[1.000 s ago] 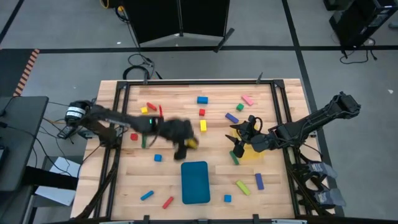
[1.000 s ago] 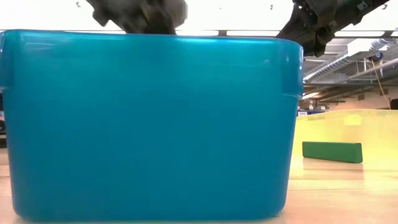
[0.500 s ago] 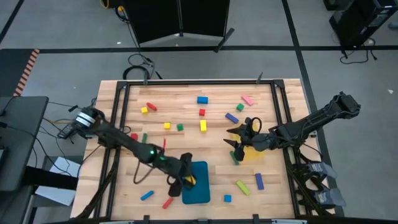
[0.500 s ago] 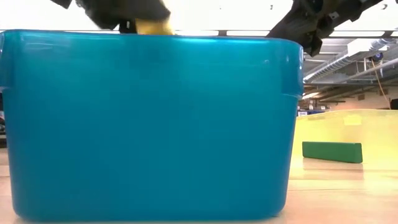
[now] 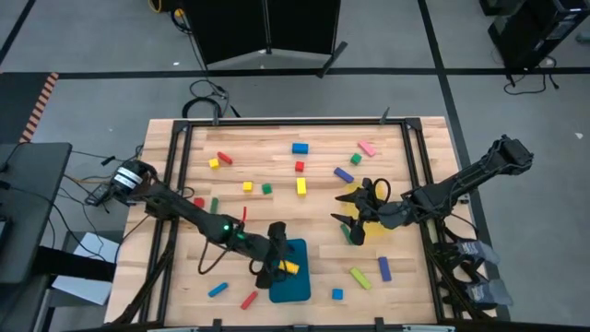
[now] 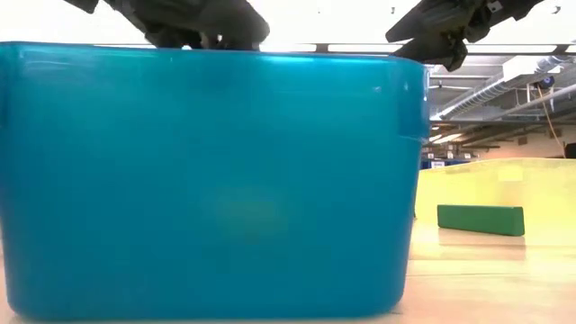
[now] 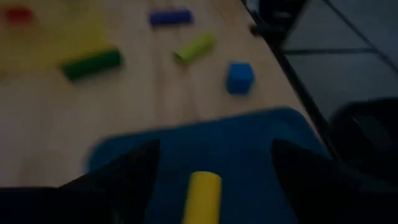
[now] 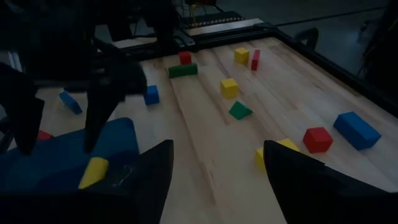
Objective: Sort blocks by size
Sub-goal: Put the large yellow block into the blue bin
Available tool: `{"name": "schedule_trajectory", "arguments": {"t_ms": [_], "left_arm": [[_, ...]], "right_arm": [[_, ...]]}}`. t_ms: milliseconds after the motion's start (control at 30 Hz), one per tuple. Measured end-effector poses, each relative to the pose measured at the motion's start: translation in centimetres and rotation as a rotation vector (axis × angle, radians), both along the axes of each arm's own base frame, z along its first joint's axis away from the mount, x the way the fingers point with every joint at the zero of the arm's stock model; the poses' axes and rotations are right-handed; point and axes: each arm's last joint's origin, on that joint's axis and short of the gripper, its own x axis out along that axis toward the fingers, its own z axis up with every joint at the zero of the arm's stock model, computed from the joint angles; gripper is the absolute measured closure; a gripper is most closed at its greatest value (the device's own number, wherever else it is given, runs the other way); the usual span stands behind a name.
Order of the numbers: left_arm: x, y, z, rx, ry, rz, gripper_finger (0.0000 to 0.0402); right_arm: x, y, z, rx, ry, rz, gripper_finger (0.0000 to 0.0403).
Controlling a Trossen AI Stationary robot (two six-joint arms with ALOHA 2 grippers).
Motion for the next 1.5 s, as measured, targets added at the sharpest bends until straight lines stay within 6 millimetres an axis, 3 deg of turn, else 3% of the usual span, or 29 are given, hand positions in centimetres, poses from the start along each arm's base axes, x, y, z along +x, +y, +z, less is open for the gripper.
{"name": "schedule_trajectory", "arguments": {"t_ms": [267,600,767,1067,1233,1500], "left_arm": [[-2.3,1.1,4.4,0.079,-0.184,0.063,0.0097],[-6.6,4.4,3.5,0.046,-0.250,0.250,0.0124],[-8.7,6.5,2.8,-0.050,-0.328,0.382,0.0126],[-11.8,8.5,1.6,-0.129,-0.372,0.505,0.0126],[-11.9,8.6,1.6,-0.118,-0.371,0.517,0.0126],[-11.9,9.0,1.1,-0.109,-0.332,0.565,0.0126]], "right_arm": [[0.0,0.0,0.0,0.001,0.003,-0.004,0.0117],[1.6,-1.1,-2.2,0.054,0.076,-0.092,0.0117],[4.1,-2.5,-3.9,0.095,0.136,-0.171,0.0117],[10.8,-5.2,-3.7,0.138,0.190,-0.310,0.0117],[13.7,-6.6,-4.4,0.175,0.319,-0.403,0.0117],[16.9,-9.5,-6.7,0.330,0.488,-0.558,0.0117]]}}
